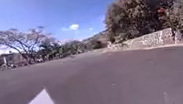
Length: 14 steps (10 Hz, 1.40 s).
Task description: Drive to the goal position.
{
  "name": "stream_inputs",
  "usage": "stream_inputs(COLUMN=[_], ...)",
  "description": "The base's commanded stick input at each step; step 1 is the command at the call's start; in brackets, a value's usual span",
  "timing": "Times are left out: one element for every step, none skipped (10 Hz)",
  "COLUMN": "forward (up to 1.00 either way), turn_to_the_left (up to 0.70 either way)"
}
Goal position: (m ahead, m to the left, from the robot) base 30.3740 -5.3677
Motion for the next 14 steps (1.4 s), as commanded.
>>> stream_inputs(forward=[0.5, 0.5, 0.5, 0.5, 0.5, 0.5, 0.5, 0.5, 0.5, 0.5, 0.5, 0.5, 0.5, 0.5], turn_to_the_left=[0.0, 0.0, 0.0, 0.0, 0.0, 0.0, 0.0, 0.0, 0.0, 0.0, 0.0, 0.0, 0.0, 0.0])
